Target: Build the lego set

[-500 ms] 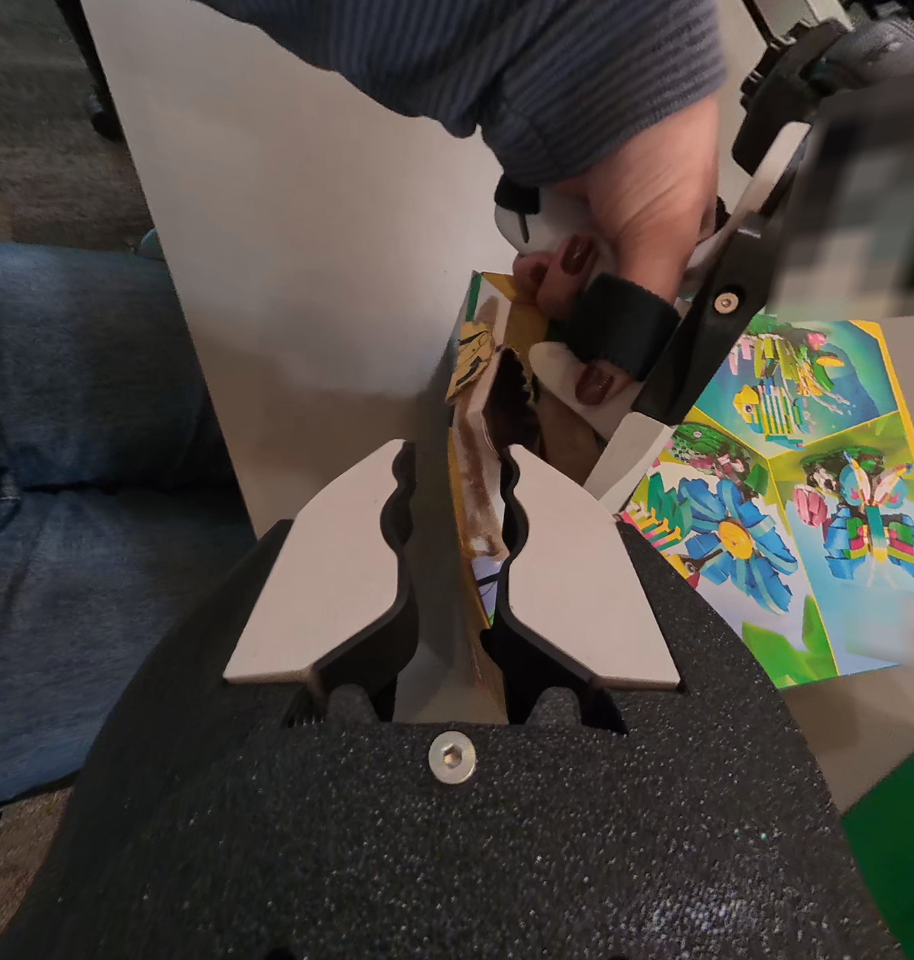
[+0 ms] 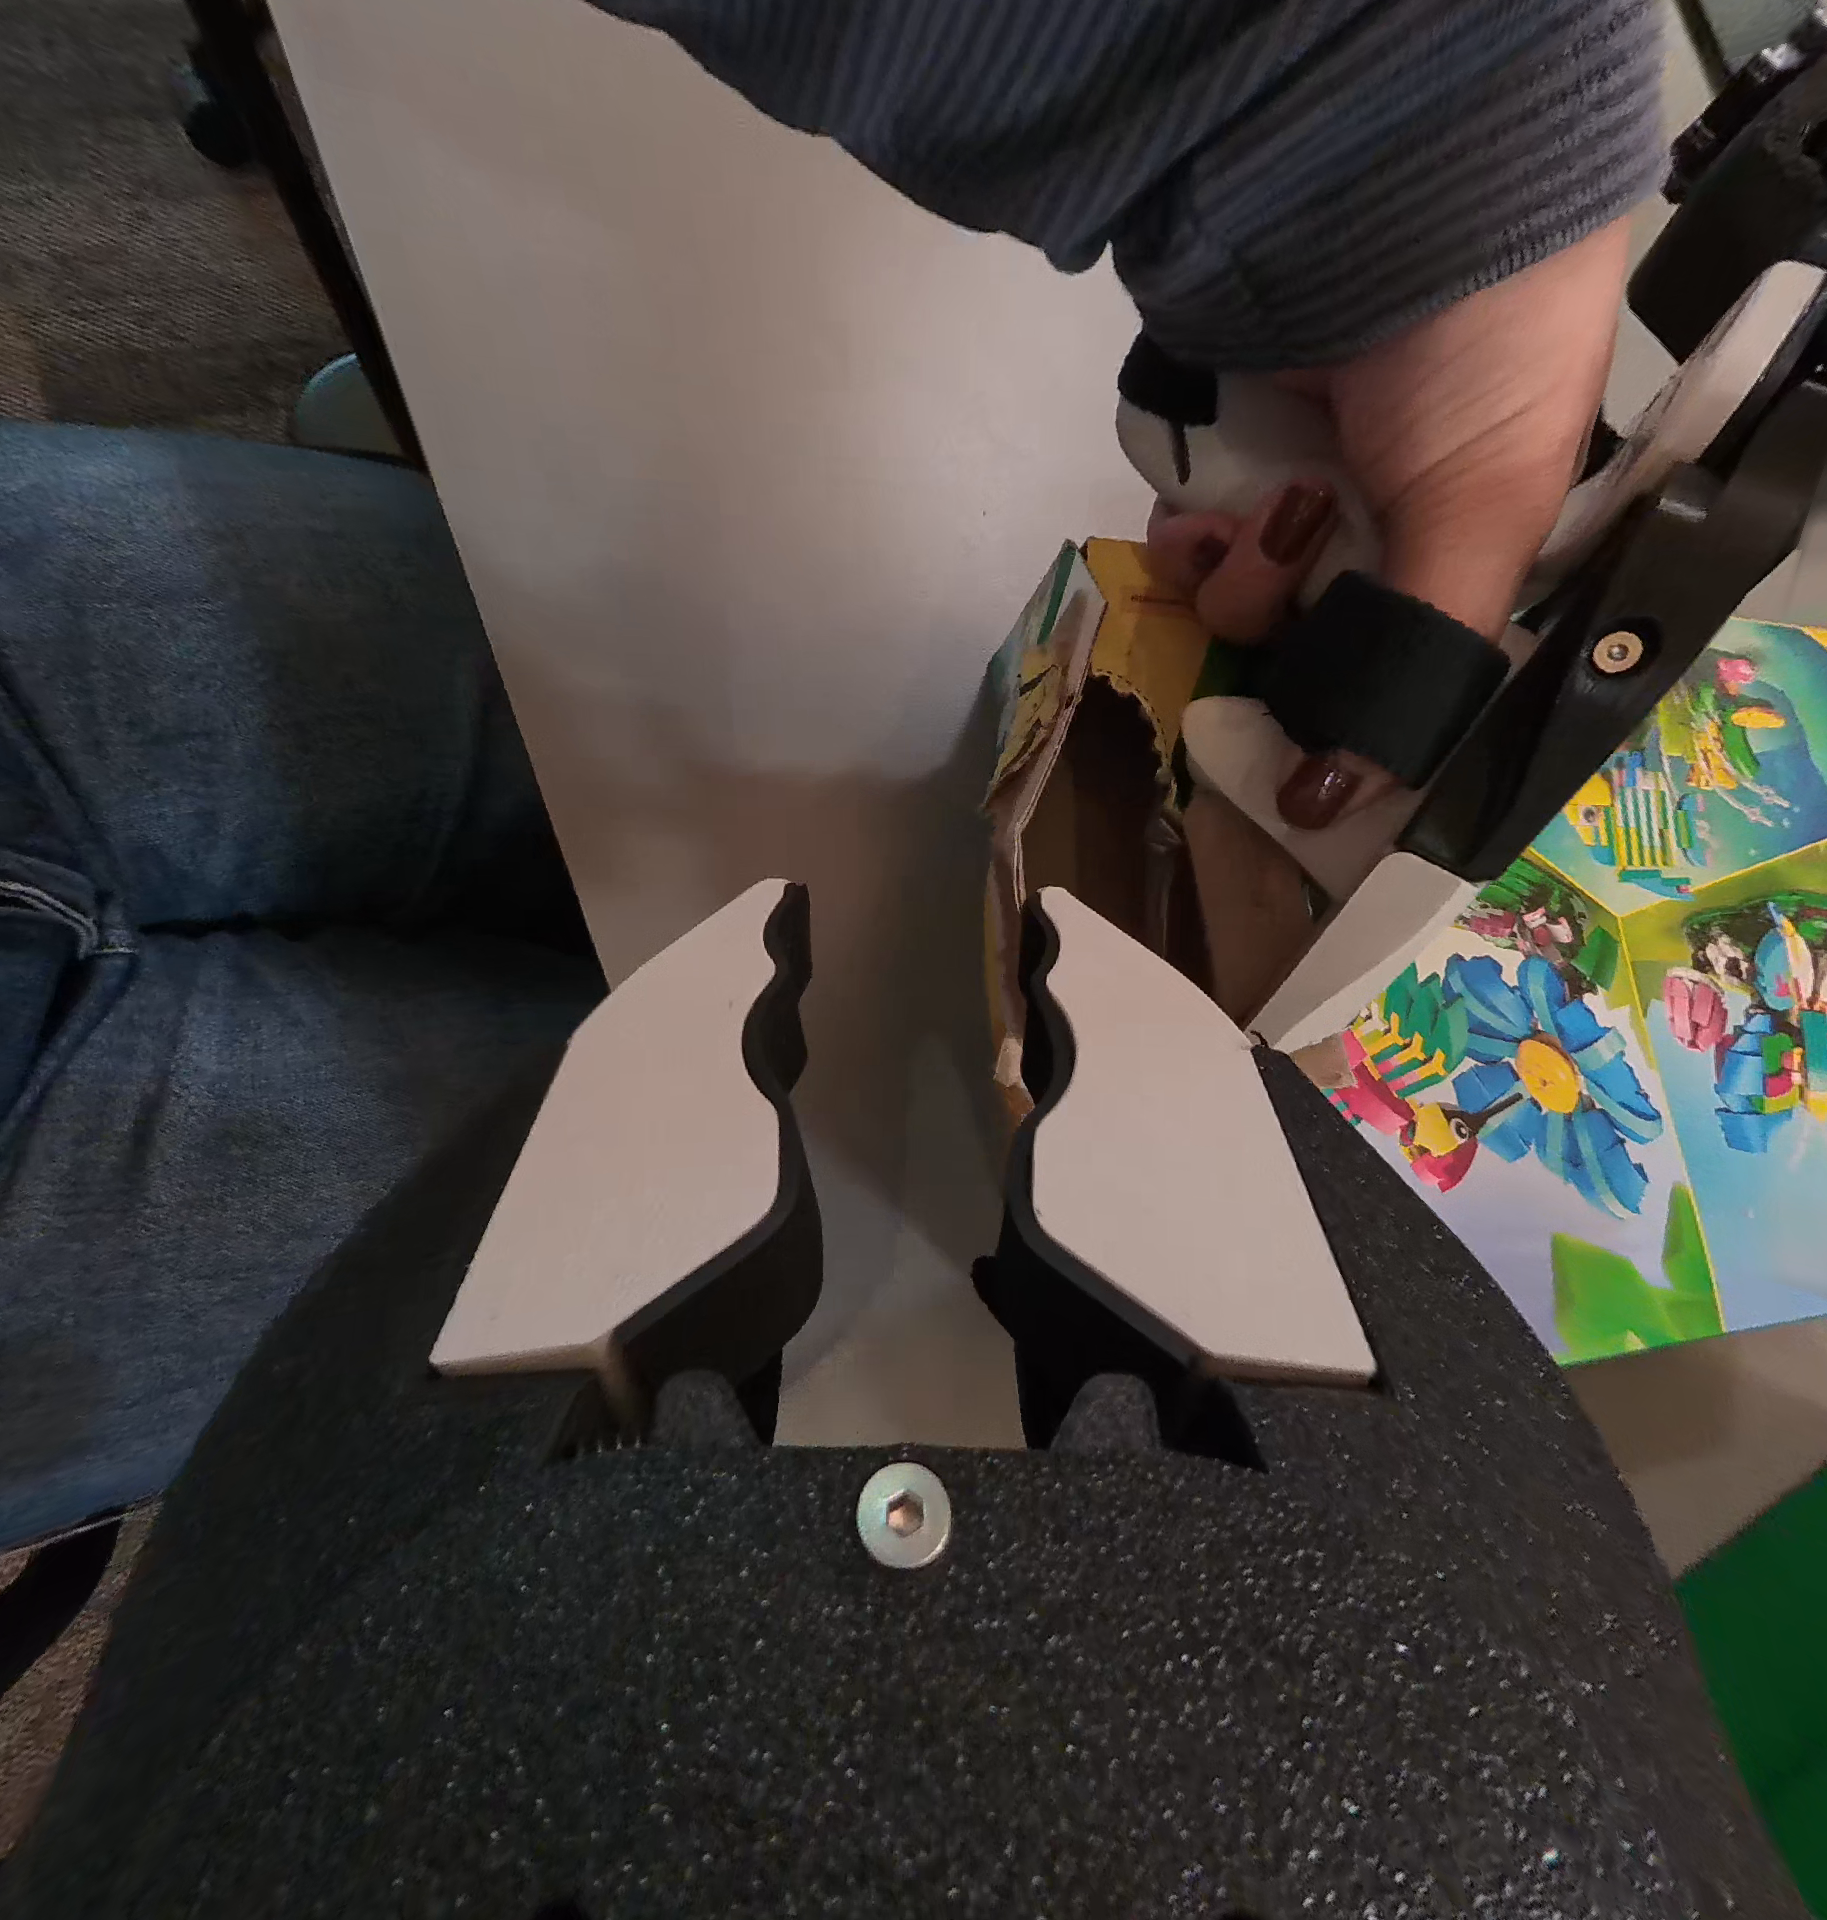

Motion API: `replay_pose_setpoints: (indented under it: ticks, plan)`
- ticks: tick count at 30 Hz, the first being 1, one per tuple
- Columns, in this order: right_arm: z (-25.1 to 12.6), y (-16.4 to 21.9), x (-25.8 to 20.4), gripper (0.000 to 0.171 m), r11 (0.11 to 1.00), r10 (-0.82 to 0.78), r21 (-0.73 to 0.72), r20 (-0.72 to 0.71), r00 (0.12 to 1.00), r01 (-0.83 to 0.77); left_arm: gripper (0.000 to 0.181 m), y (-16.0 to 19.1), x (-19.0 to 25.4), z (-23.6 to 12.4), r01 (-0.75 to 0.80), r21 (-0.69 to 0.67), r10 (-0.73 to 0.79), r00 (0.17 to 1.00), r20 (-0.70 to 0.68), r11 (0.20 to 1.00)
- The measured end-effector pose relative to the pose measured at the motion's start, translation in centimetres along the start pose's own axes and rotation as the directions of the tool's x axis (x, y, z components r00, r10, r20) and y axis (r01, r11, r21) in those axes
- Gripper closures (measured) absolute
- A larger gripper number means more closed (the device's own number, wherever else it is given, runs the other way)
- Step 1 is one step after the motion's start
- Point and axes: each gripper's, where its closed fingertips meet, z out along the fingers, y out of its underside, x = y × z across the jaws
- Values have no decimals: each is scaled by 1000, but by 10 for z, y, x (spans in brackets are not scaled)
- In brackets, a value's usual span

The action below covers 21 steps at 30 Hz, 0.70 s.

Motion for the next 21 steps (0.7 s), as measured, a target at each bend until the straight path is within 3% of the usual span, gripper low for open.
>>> replay_pose_setpoints:
  ticks: [12, 21]
  plan:
    - [5, -1, -8, 131, 996, -76, -57, -60, 995, 72, 181, 2, 0, 2, -17, -17, 17, 1000, 12, 1000]
    - [2, -3, 5, 145, 998, -14, -59, 71, 997, 18, 181, 1, 2, 1, -31, -7, 31, 999, -5, 999]
